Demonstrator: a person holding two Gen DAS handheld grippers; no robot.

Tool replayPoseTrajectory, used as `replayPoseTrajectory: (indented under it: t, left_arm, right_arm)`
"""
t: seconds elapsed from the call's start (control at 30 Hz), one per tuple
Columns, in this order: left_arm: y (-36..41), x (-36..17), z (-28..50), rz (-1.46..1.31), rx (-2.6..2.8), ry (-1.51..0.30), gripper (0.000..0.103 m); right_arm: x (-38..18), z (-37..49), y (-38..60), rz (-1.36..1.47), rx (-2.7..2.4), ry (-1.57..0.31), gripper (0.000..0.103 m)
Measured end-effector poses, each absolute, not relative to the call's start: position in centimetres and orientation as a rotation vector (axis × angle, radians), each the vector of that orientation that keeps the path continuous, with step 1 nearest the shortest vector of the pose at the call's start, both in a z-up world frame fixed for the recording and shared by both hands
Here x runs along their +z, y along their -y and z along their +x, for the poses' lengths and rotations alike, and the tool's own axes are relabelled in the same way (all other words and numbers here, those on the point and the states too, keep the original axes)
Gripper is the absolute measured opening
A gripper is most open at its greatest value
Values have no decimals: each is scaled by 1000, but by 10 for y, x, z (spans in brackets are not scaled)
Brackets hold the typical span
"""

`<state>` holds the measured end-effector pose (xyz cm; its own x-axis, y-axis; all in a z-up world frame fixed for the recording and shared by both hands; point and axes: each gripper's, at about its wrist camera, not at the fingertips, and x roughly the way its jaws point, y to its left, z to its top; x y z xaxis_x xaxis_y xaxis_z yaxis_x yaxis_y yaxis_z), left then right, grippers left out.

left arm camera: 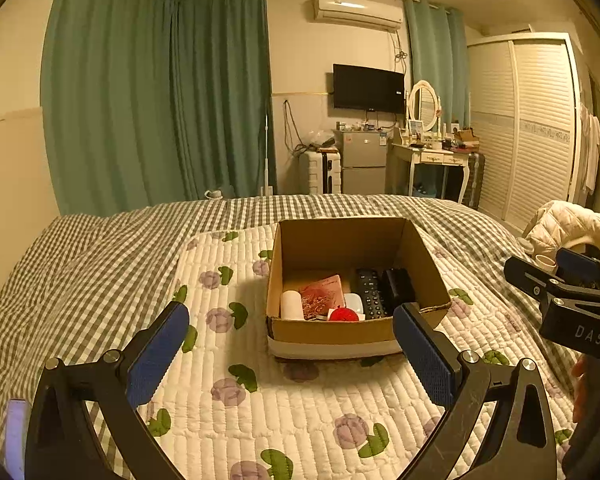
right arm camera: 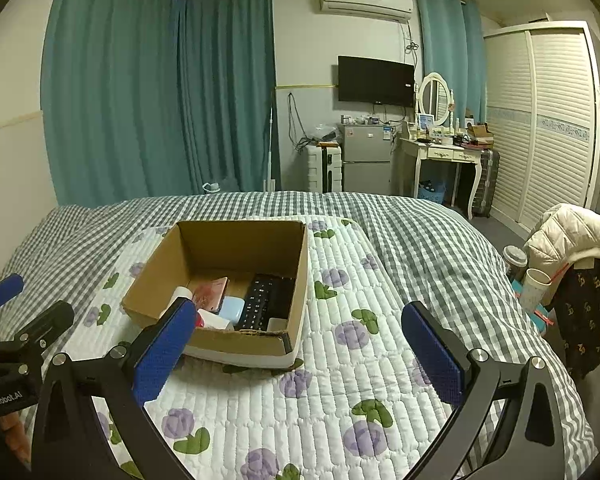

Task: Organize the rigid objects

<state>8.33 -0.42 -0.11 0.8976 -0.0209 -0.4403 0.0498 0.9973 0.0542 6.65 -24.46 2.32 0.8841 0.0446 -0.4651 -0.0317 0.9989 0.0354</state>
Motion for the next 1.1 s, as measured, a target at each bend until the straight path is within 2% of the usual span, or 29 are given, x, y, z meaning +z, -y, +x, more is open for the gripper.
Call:
replayPoseTrajectory:
  t: [1.1]
  left_arm:
    - [-8, -1, 86, 29, -40, -485, 103]
  right_arm:
    - [19, 70, 237, 11, 42, -507, 103]
